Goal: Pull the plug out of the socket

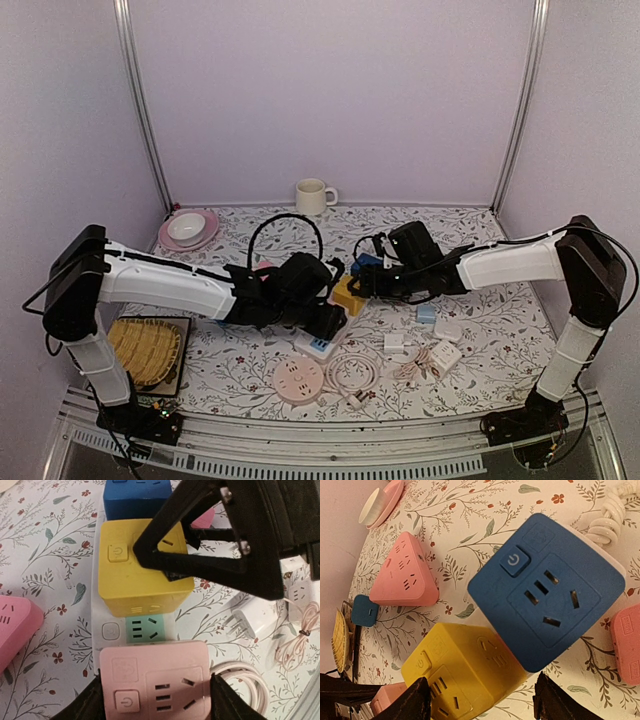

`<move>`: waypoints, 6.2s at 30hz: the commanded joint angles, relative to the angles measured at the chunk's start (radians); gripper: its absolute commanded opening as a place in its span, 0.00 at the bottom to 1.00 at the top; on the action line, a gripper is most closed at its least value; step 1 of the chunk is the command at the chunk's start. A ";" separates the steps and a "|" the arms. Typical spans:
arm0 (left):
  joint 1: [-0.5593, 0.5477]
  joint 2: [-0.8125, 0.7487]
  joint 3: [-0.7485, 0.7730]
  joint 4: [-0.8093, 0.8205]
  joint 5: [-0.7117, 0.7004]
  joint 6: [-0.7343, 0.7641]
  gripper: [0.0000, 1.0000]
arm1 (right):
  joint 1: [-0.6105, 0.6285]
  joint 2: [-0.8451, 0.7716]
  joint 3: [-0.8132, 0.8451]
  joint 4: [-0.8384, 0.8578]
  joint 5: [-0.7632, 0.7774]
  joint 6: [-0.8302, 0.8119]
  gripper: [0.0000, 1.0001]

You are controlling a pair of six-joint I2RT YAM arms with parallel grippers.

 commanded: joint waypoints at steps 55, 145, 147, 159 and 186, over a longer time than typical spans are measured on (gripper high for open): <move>0.332 -0.383 -0.453 0.109 0.082 -0.327 0.81 | -0.004 -0.074 0.003 -0.097 0.024 -0.030 0.73; 0.078 0.315 0.431 -0.107 -0.008 0.095 0.44 | -0.165 0.073 0.073 -0.004 -0.069 -0.025 0.72; 0.078 0.305 0.427 -0.093 -0.009 0.104 0.39 | -0.165 0.075 0.061 0.000 -0.067 -0.022 0.72; 0.065 0.150 0.305 0.055 -0.032 0.119 0.28 | -0.165 0.081 -0.016 0.038 -0.063 -0.002 0.72; 0.112 0.328 0.561 -0.138 0.130 0.065 0.28 | -0.157 0.057 -0.074 0.016 -0.007 -0.030 0.72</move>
